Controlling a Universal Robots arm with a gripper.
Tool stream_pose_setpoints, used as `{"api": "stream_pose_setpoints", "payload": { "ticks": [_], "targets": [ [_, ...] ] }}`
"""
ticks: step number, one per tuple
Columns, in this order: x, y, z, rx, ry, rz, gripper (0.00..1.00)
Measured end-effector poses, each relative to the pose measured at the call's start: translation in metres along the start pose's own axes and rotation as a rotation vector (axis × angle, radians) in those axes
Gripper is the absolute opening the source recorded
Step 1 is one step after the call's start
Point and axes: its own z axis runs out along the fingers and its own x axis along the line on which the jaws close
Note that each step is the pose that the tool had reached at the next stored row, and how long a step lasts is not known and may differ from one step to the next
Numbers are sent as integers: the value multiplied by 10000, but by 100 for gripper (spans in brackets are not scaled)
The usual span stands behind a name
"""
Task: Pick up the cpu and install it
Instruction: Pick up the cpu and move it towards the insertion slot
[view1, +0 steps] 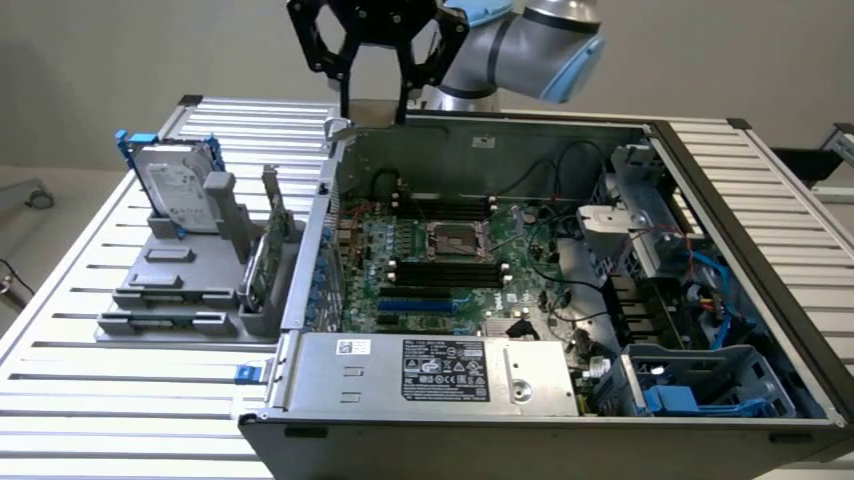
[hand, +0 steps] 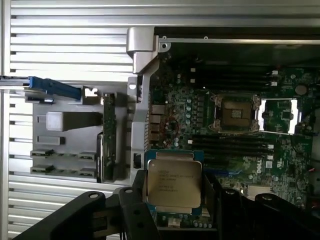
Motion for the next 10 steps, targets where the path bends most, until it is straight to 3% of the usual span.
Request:
{"api": "stream_pose_setpoints", "payload": {
  "ticks": [10],
  "targets": [
    [-471,36,134,34,1,4,54]
  ]
}}
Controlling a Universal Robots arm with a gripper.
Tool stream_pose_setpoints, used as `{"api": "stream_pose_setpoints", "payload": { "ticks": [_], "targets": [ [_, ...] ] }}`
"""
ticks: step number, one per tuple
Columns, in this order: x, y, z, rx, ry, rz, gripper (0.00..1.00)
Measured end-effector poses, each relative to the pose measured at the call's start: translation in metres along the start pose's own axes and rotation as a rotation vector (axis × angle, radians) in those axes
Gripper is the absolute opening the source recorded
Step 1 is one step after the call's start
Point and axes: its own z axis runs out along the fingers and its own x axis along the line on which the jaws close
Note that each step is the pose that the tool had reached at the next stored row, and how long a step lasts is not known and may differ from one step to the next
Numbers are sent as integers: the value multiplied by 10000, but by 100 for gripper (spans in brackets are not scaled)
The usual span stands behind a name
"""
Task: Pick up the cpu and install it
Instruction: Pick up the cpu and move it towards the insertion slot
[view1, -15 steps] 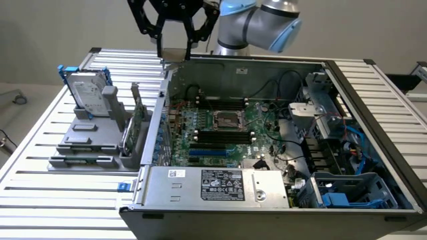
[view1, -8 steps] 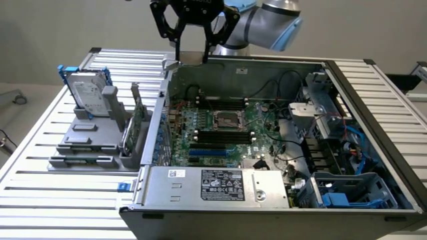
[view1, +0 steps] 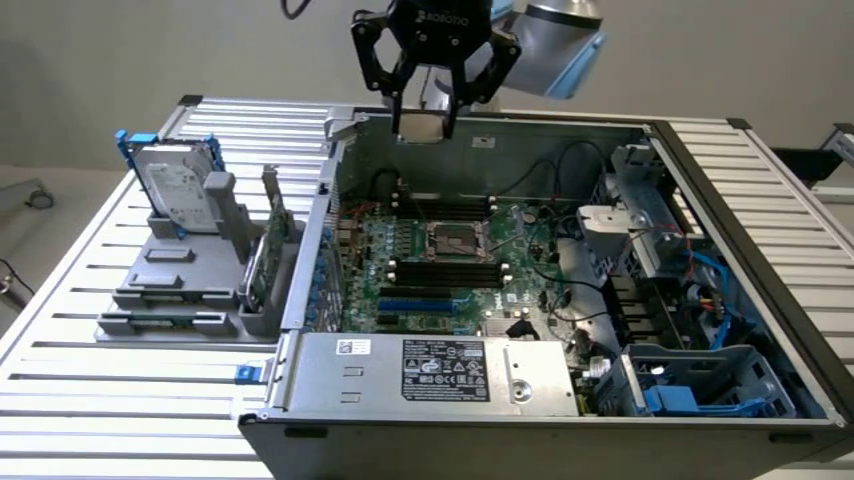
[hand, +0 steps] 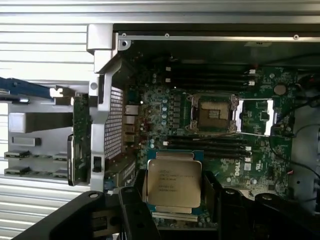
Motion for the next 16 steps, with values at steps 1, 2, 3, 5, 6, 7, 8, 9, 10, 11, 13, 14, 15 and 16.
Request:
{"api": "stream_pose_setpoints", "payload": {
  "ticks": [1,2,3,5,6,7,8,9,10,11,13,14,15,16],
  "targets": [
    [-47,10,14,2,0,-1,54],
    [-94,20,27,3,0,0,54],
    [-141,30,41,6,0,1,54],
    [-234,52,70,7,-1,0,54],
    [-286,67,85,8,0,1,54],
    [-333,82,98,8,0,0,54],
    [-380,98,113,8,0,1,54],
    [-425,117,127,8,-1,1,54],
    [-454,138,143,8,-1,0,54],
    [-464,162,162,9,0,2,54],
    [-473,218,201,8,0,1,54],
    [-476,246,220,9,1,1,54],
    [-479,273,239,8,0,1,54],
    [-482,300,258,8,0,1,54]
  ]
}}
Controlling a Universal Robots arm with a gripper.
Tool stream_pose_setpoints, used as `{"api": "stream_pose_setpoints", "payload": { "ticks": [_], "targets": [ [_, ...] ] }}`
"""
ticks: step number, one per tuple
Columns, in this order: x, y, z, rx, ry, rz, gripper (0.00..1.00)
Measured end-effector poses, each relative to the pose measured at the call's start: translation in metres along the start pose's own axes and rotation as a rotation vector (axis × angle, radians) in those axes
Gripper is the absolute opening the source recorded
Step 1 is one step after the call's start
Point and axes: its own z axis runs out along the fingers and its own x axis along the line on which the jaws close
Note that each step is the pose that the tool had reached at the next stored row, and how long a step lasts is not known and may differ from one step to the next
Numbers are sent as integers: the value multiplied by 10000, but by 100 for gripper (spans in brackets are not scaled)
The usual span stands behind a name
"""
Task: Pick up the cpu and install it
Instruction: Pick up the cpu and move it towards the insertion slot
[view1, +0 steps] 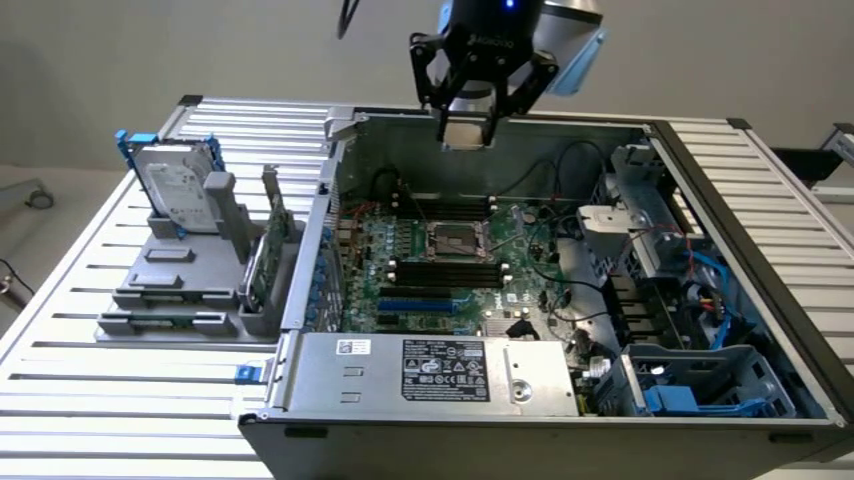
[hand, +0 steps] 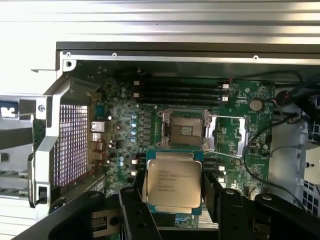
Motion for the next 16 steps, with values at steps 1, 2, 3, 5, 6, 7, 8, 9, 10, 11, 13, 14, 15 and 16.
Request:
{"api": "stream_pose_setpoints", "payload": {
  "ticks": [1,2,3,5,6,7,8,9,10,11,13,14,15,16],
  "targets": [
    [-3,27,19,0,0,0,54],
    [-6,53,38,-1,0,0,54],
    [-9,80,59,-1,0,1,54],
    [-15,124,97,0,0,7,54],
    [-17,144,116,-2,-1,12,54],
    [-20,163,134,-3,-1,19,54],
    [-22,178,153,-2,-1,25,54],
    [-24,190,172,-3,-2,30,54],
    [-27,197,191,-3,-2,33,54],
    [-29,199,210,-6,-3,33,54],
    [-34,199,244,-4,-2,34,54],
    [-38,199,263,-4,-2,35,54],
    [-42,197,281,-4,-2,34,54],
    [-49,196,298,-4,-2,35,54]
  ]
}}
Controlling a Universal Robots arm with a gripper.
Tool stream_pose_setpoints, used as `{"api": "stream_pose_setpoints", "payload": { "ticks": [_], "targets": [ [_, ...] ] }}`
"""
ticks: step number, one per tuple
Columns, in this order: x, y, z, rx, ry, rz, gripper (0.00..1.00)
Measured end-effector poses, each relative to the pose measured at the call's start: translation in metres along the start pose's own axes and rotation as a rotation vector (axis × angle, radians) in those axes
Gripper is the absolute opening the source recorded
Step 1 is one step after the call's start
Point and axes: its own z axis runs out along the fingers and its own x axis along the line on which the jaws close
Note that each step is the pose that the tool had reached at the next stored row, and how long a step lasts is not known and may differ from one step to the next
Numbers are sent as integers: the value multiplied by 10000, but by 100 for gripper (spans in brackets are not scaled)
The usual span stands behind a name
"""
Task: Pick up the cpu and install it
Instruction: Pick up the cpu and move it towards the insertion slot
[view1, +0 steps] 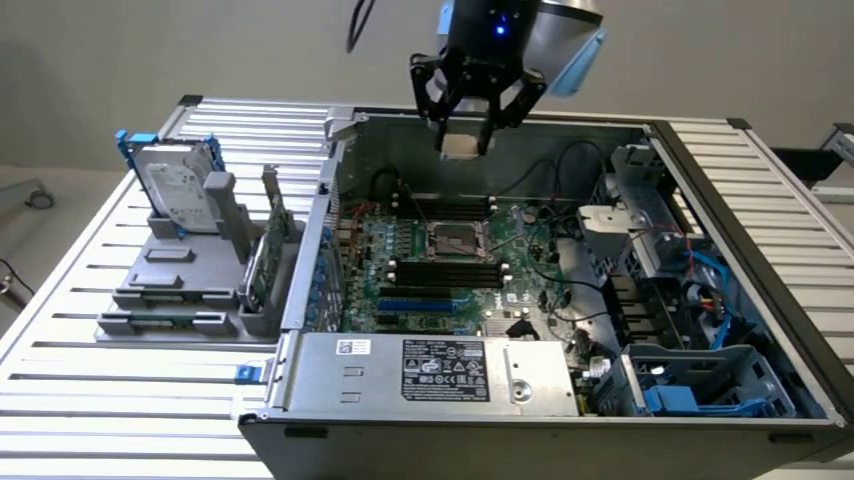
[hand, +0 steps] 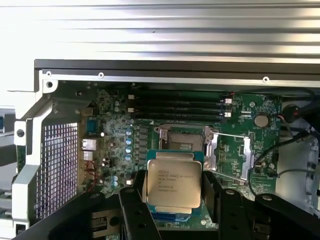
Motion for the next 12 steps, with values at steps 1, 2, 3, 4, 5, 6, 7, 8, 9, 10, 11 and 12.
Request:
{"api": "stream_pose_setpoints", "payload": {
  "ticks": [1,2,3,4,5,6,7,8,9,10,11,12],
  "targets": [
    [-9,-1,18,0,0,1,54],
    [-21,-2,35,-1,0,-1,54],
    [-32,-3,52,-1,-1,0,54],
    [-44,-4,68,0,0,-1,54],
    [-55,-6,85,0,0,0,54],
    [-66,-7,102,-1,0,0,54],
    [-77,-8,119,0,0,-1,54],
    [-89,-9,138,-1,0,-1,54],
    [-97,-10,153,-1,1,0,54],
    [-97,-10,153,1,12,1,54],
    [-97,-10,153,1,17,2,54],
    [-97,-10,153,1,22,3,54]
  ]
}}
